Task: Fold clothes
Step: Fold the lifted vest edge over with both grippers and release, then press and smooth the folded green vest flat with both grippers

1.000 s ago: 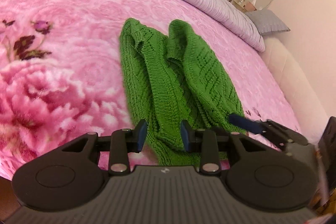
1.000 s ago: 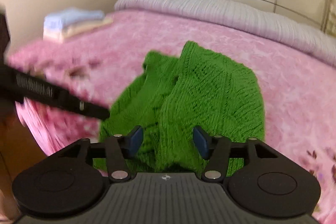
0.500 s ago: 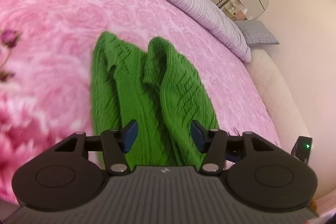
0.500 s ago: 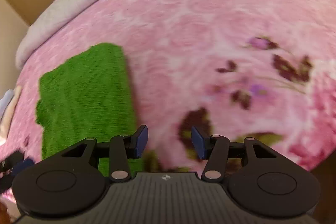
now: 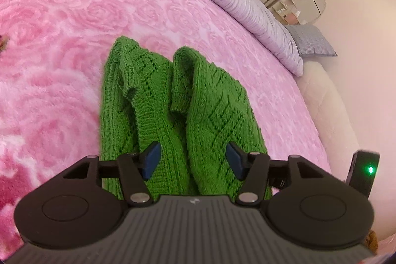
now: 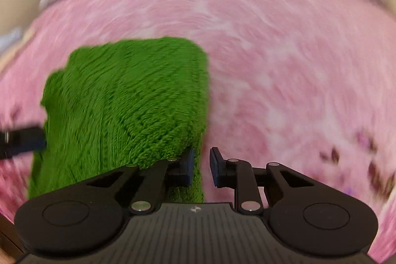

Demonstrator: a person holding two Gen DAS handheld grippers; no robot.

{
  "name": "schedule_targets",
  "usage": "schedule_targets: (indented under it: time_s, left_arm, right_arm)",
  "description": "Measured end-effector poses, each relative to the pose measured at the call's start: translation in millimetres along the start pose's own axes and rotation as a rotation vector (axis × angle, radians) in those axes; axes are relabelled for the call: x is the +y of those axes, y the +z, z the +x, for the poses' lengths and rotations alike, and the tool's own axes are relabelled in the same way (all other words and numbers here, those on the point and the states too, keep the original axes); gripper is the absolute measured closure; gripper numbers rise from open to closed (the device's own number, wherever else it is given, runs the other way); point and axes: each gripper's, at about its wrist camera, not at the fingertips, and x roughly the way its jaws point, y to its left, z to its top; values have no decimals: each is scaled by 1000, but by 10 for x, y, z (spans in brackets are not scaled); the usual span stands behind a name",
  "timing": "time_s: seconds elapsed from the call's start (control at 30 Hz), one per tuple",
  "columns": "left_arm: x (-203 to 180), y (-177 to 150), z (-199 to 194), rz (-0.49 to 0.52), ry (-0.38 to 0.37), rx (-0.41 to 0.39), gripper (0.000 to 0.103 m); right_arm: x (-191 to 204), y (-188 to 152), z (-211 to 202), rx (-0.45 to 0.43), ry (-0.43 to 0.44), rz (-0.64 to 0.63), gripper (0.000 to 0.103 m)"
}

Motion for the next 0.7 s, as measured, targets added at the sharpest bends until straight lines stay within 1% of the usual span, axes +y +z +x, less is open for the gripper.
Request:
schedule_targets:
  time_s: [0.03, 0.07, 0.17, 0.23, 0.3, 0.33, 0.4, 0.47, 0.5, 0.6, 0.67, 0.7]
  left_arm:
    - [10, 22, 29, -7, -7, -5, 50]
    - [20, 44, 58, -14, -14, -11, 50]
    - [62, 90, 180, -44, -37, -16, 50]
    - [96, 108, 276, -70, -49, -19, 51]
    - [127, 124, 340, -89, -44, -40, 51]
    - [138, 140, 367, -99, -42, -49, 51]
    - [147, 190, 410, -111, -42, -58, 50]
    - [143, 242, 459, -103, -41, -57, 47]
    - [138, 266, 488, -98, -40, -56, 44]
    - [102, 311, 582, -64, -36, -43, 42]
    - [68, 325, 639, -33, -34, -32, 46]
    - [52, 331, 668, -17, -33, -27, 54]
  right_arm:
    - [-13, -4, 23, 0, 2, 1, 79]
    - [-70, -8, 43, 0, 23, 25, 78]
    - [-374, -34, 59, -12, 143, 169, 78]
    - [-565, 0, 90, -30, 190, 239, 77]
    - [-753, 41, 125, -51, 231, 304, 73]
    - [-777, 87, 157, -39, 241, 300, 71]
    - [-773, 197, 233, 2, 251, 265, 71]
    - [-770, 308, 309, 42, 261, 230, 71]
    - [-768, 363, 347, 62, 266, 213, 71]
    - [-763, 528, 461, 122, 281, 160, 71]
    - [-759, 638, 537, 162, 291, 125, 71]
    - [-758, 694, 575, 182, 296, 108, 71]
